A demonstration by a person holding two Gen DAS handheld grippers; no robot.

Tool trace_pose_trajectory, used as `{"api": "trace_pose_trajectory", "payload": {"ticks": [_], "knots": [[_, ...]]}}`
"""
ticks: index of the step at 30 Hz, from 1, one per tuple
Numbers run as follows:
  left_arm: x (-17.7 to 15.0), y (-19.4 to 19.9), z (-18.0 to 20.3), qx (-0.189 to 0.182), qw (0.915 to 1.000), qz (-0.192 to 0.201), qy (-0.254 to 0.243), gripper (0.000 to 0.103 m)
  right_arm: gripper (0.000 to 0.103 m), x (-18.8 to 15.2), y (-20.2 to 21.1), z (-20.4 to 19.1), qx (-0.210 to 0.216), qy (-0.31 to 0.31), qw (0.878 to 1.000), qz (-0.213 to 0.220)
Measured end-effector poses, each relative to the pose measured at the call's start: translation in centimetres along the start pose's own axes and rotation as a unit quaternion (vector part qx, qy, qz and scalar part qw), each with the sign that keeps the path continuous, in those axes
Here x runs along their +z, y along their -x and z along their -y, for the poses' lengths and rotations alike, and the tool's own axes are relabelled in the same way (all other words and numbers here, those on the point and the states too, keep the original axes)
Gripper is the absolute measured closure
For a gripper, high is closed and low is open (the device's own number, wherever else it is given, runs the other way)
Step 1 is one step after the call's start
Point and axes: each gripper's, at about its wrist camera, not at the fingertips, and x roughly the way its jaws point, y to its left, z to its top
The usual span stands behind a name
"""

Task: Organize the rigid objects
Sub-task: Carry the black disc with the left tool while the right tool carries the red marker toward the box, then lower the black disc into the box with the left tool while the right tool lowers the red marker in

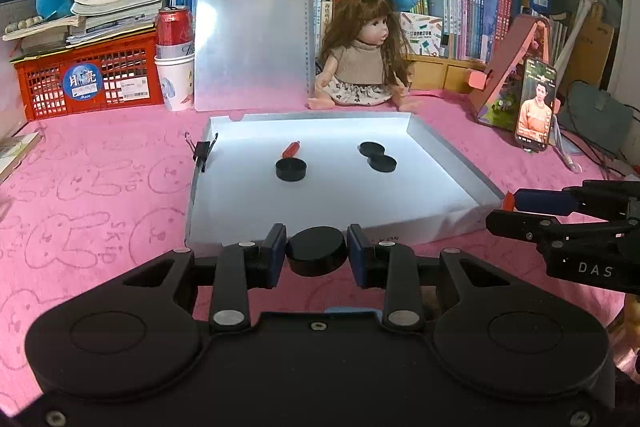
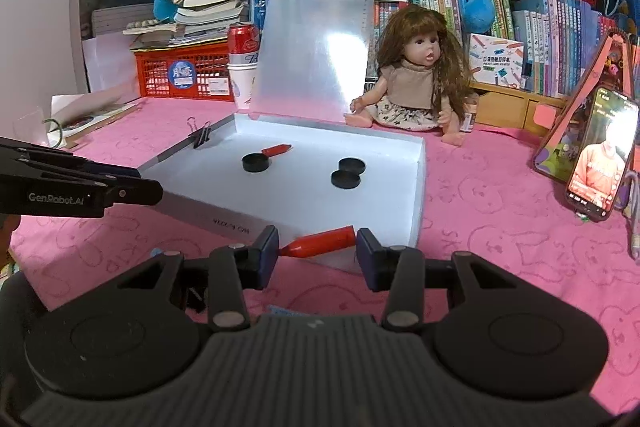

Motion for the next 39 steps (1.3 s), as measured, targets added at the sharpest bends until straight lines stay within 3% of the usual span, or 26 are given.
{"api": "trace_pose_trajectory", "payload": {"ticks": [12, 25, 39], "knots": [[2.4, -1.2, 0.1, 0.001, 1.0000, 0.007, 0.006, 0.072, 0.055, 1.9, -1.5, 0.0, -0.017, -0.012, 1.000, -0.001], [4.8, -5.2, -1.0, 0.001, 0.9996, 0.000, 0.029, 0.072, 0.055, 3.6, -4.8, 1.3, -0.039, -0.046, 0.998, -0.011], [5.3, -9.2, -2.2, 0.013, 0.9988, -0.018, 0.043, 0.072, 0.055, 4.1, -8.3, 1.8, -0.042, -0.067, 0.996, -0.029]]}}
